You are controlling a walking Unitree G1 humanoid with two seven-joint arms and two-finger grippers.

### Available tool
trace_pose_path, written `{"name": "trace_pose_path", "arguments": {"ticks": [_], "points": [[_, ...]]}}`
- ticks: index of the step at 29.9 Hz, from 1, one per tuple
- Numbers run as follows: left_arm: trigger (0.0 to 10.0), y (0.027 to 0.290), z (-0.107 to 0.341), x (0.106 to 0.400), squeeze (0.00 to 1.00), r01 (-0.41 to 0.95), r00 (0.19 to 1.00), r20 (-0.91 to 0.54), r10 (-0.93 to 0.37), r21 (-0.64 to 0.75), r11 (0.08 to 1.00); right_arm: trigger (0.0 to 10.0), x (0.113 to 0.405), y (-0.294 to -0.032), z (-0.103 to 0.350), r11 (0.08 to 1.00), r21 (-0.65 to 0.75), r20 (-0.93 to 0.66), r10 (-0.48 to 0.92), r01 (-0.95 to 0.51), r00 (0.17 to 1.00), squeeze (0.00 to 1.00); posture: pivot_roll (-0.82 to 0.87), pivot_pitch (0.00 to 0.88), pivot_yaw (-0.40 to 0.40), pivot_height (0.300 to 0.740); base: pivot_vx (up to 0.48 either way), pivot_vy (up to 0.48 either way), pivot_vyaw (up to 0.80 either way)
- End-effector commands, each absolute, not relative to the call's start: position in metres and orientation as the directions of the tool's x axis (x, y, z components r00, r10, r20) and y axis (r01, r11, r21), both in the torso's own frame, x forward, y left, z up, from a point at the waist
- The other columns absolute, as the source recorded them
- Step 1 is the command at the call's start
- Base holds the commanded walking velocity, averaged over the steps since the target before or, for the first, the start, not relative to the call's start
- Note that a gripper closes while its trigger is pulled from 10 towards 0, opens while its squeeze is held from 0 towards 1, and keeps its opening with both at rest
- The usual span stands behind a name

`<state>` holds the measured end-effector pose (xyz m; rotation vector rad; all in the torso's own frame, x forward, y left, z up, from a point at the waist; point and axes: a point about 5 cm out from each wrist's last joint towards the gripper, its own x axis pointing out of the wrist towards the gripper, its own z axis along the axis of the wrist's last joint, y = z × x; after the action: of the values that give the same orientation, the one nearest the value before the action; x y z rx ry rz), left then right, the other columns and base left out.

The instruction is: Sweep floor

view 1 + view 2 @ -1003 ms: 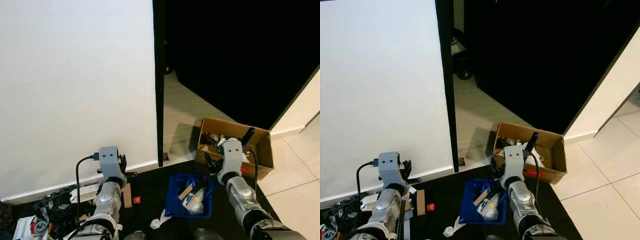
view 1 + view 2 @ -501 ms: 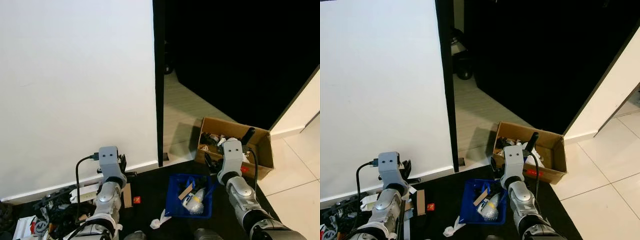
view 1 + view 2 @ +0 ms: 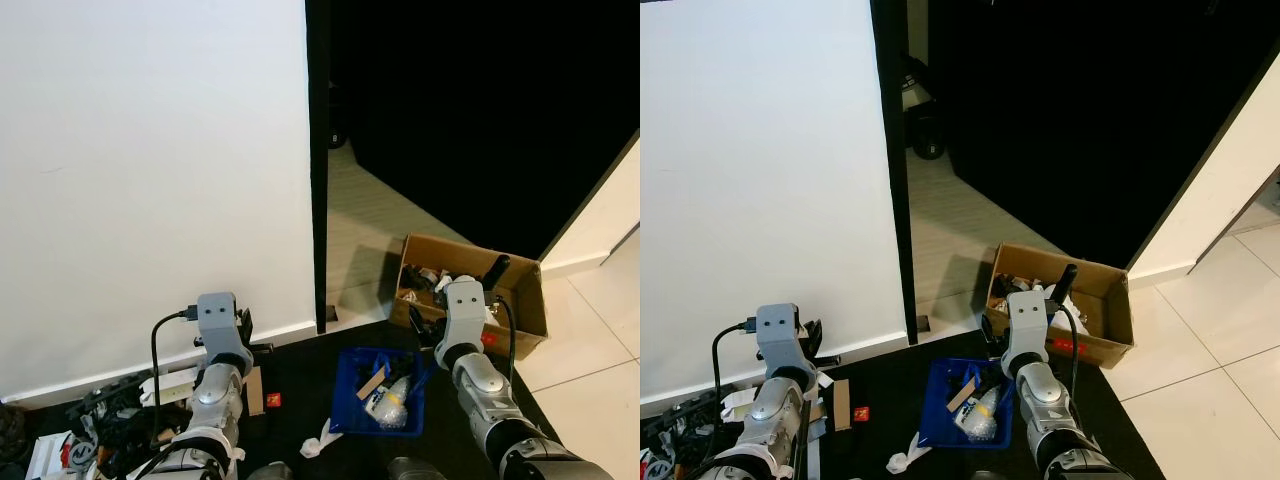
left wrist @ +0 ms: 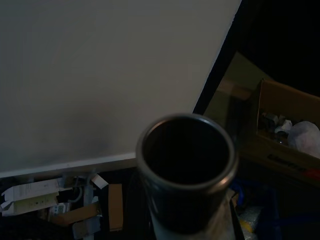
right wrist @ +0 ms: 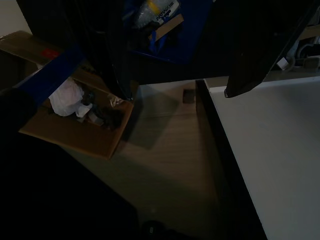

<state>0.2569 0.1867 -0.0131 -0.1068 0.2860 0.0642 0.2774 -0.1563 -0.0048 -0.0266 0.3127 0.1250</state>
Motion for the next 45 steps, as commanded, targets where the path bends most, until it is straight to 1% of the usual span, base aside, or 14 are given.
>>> {"name": "trace_pose_path", "arguments": {"ticks": [1,45], "points": [[10.0,0.1835,-0.023,0.2488,0.0,-0.084,0.939,-0.342,0.047,-0.096,0.992,10.0,0.2769,-0.1566,-0.0067,0.993,0.003,-0.326,0.112,-0.117,0.939,0.0,-0.02,0.0,-0.013,0.74,0.0,0.0,0.0],[10.0,0.1808,-0.0268,0.245,0.0,-0.085,0.933,-0.358,0.045,-0.098,0.992,10.0,0.2734,-0.1601,-0.0102,0.995,0.006,-0.342,0.098,-0.102,0.935,0.0,-0.03,0.0,-0.012,0.74,0.0,0.0,0.0]]}}
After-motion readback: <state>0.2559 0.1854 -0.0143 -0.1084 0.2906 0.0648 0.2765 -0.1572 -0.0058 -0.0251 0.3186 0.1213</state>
